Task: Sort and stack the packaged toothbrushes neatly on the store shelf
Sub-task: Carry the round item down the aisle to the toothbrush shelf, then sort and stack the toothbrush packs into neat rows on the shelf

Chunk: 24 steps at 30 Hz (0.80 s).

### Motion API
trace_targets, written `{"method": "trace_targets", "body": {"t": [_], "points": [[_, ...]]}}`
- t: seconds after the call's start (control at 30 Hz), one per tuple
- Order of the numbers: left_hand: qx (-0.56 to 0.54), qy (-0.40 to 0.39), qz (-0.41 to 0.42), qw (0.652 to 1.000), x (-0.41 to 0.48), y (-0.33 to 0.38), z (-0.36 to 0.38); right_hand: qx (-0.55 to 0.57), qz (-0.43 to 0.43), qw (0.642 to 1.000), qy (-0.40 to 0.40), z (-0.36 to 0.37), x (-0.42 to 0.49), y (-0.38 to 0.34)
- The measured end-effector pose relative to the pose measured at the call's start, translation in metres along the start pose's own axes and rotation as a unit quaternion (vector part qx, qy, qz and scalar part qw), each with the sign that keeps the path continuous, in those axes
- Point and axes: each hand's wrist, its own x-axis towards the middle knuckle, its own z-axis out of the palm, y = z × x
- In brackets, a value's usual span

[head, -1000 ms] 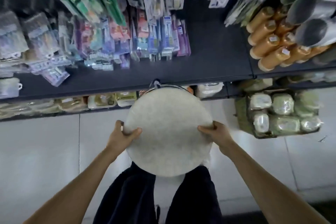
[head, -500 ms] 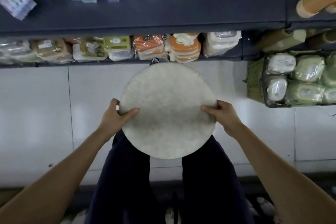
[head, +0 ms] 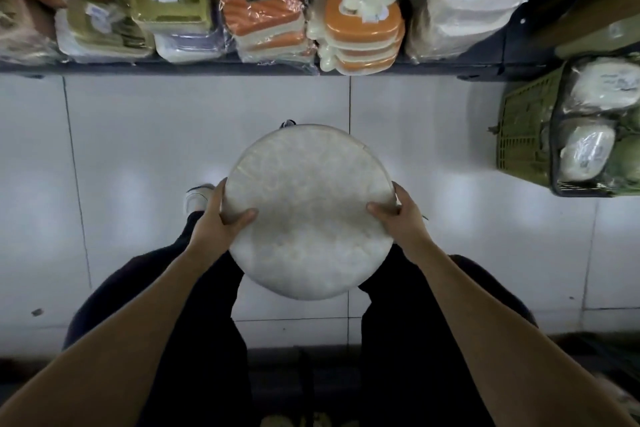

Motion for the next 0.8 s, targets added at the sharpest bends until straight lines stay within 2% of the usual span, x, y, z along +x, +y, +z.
{"method": "trace_targets", "body": {"t": [0.1,0.37,0.43,0.5,0.57,0.63,0.73,0.8], "points": [[-0.003,-0.021,-0.018,1.0,0.025,-0.029,0.012,-0.023,0.02,0.999,-0.011,0.013,0.026,0.024],[0.0,-0.015,-0.055,0.998,0.064,-0.095,0.029,-0.037,0.085,0.995,-0.037,0.045,0.064,0.078],[0.013,-0.015,-0.069,0.997,0.071,-0.105,0.025,-0.075,0.08,0.993,-0.045,0.048,0.068,0.083],[0.04,-0.028,-0.085,0.995,0.075,-0.106,0.018,-0.166,0.055,0.983,-0.058,0.047,0.07,0.077],[0.112,-0.035,-0.065,0.991,0.079,-0.094,0.01,-0.309,0.009,0.949,-0.055,0.043,0.068,0.058],[0.209,0.0,-0.001,0.978,0.083,-0.067,0.001,-0.376,-0.07,0.924,-0.015,0.039,0.064,0.027],[0.231,0.106,0.137,0.957,0.089,0.004,-0.01,-0.336,-0.239,0.906,0.097,0.034,0.054,-0.045],[0.223,0.174,0.26,0.923,0.088,0.062,-0.016,-0.299,-0.382,0.853,0.195,0.028,0.048,-0.104]]}}
